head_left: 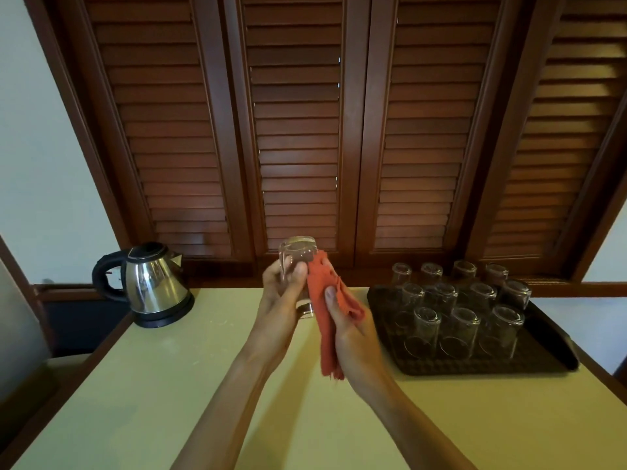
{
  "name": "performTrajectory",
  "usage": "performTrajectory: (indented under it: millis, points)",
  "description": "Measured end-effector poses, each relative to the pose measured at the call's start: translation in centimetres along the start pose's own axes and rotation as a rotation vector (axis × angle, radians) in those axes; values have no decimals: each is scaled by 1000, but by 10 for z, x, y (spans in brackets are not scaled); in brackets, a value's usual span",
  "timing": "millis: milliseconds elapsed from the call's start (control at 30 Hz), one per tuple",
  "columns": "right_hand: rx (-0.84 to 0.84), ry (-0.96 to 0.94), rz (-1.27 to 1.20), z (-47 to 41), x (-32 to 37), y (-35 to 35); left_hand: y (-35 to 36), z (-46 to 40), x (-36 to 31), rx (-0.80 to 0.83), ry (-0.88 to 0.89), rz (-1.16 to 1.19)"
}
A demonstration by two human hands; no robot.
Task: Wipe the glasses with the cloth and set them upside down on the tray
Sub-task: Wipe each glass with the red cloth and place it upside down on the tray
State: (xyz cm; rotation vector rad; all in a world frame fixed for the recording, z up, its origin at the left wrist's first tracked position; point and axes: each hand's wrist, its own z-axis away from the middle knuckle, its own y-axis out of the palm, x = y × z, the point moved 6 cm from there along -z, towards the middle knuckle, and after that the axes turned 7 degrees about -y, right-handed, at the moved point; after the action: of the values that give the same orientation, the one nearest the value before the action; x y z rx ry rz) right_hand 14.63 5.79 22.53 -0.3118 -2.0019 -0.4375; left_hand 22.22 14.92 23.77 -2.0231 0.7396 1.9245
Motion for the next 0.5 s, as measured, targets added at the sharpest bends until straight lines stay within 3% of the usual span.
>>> performTrajectory:
  millis: [167,300,433,500]
  points:
    - [-94,41,-10,-16,4,-2,4,14,5,-1,47,-180]
    - [-98,75,-26,10,-6,15,-12,-1,-14,-89,13,-22]
    - [-150,66,-70,-13,2,15,-5,15,-3,34,21,-152]
    - [-150,47,-39,-15,2,18,-12,14,-5,3,48,-142]
